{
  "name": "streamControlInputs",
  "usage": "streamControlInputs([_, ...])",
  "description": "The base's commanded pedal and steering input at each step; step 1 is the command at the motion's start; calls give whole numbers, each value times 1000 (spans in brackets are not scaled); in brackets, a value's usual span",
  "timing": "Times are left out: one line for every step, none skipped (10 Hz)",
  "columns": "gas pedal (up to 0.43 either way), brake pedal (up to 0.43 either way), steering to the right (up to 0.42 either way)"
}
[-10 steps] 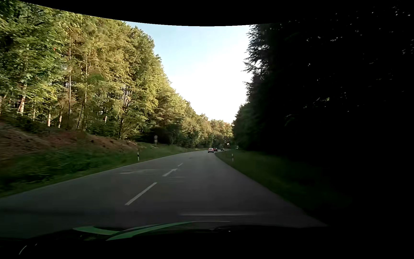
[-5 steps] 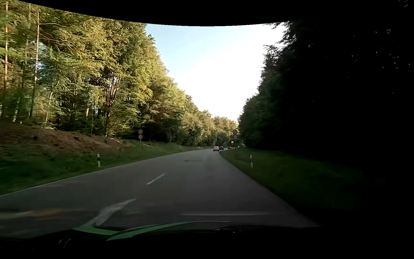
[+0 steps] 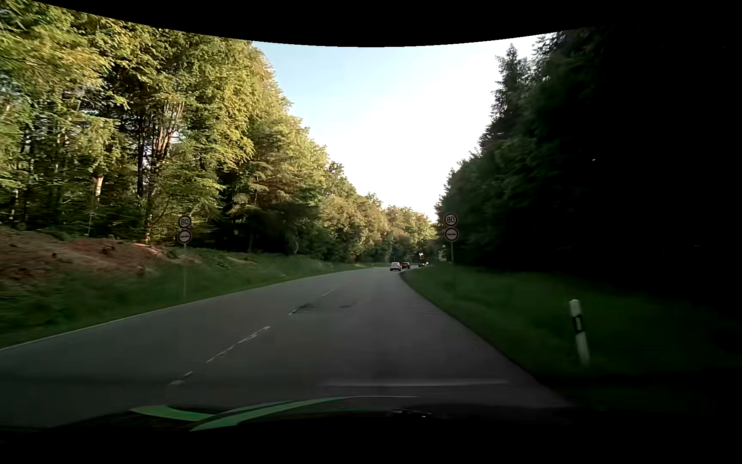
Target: Follow the waypoints while adhering to traffic rules and regulations
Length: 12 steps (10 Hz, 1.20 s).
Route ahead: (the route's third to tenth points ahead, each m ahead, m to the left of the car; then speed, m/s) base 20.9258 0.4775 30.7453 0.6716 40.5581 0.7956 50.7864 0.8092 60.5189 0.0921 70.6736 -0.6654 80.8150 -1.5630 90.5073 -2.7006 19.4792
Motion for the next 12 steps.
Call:
streamControlInputs([28, 0, 0])
streamControlInputs([0, 0, 0])
streamControlInputs([0, 0, 0])
streamControlInputs([0, 0, 1])
streamControlInputs([0, 0, 3])
streamControlInputs([0, 0, 3])
streamControlInputs([0, 0, 3])
streamControlInputs([0, 0, 3])
streamControlInputs([0, 0, 3])
streamControlInputs([0, 0, 3])
streamControlInputs([0, 0, 3])
streamControlInputs([0, 0, 3])
